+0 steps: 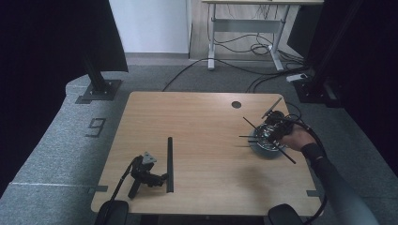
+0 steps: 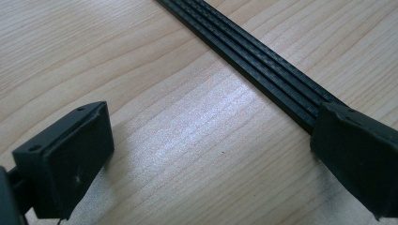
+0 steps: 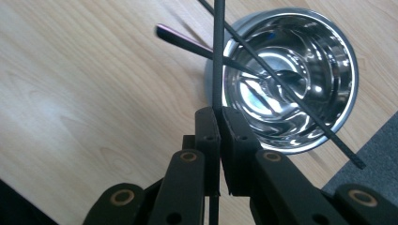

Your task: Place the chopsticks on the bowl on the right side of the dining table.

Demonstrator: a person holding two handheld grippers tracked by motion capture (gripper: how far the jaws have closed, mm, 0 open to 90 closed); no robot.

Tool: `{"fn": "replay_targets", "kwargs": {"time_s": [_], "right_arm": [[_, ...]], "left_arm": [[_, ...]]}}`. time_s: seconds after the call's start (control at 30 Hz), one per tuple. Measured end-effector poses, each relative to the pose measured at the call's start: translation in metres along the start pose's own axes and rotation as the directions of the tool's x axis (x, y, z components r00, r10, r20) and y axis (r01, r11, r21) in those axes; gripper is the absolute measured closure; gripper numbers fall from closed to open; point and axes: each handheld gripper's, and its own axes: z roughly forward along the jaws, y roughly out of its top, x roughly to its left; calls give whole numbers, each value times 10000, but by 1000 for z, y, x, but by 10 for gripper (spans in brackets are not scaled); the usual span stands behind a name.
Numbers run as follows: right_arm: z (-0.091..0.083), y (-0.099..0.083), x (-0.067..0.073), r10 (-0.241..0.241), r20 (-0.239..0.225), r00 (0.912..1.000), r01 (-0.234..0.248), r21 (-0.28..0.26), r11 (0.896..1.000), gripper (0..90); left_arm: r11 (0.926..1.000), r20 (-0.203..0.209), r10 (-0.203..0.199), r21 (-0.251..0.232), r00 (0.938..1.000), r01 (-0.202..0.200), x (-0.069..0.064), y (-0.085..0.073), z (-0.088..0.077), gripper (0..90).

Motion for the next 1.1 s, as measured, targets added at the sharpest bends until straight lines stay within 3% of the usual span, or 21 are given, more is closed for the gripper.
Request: {"fn": "replay_targets", "kwargs": {"time_s": [0.53,1.1], "right_arm": [[38,4,-28,411,365,9985,-424,369,9984,855],[72,5,-27,372,36,9993,-373,592,9976,854]], "left_arm": [[10000,7,26,33,10000,-26,0,0,0,0],[10000,5,14,24,10000,-14,0,0,0,0]]}}
